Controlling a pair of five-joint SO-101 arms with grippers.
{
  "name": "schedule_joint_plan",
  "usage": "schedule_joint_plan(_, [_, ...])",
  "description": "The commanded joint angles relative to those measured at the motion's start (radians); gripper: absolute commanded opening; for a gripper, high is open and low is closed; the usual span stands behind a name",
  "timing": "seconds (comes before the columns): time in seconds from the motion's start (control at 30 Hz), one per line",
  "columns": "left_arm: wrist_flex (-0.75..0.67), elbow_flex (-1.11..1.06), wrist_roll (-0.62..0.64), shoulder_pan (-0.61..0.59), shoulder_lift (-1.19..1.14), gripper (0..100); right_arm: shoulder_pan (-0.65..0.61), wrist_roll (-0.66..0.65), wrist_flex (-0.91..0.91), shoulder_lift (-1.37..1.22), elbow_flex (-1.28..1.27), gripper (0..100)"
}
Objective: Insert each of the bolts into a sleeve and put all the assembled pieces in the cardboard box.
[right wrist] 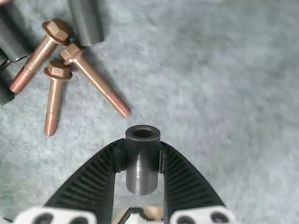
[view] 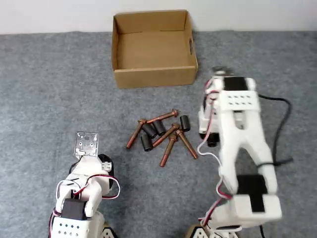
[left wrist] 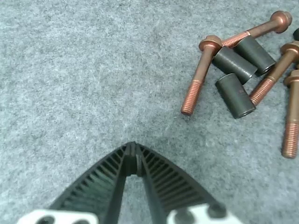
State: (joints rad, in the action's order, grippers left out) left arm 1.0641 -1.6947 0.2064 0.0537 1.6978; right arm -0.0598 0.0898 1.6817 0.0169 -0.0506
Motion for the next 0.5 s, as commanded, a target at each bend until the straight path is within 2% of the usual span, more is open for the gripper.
schedule_joint_plan(0.0, [0.008, 0.004, 0.006, -0.003, 0.008, 0, 0.058, 0.017, 0.045, 0.157, 0.040, 0.8])
schedule_joint_plan(0.2, [0.008, 0.004, 0.008, 0.002, 0.008, 0, 0.127, 0.017, 0.041, 0.380, -0.068, 0.8])
schedule_joint_plan(0.47, [0.008, 0.004, 0.008, 0.003, 0.008, 0, 0.203, 0.018, 0.019, 0.756, -0.362, 0.8])
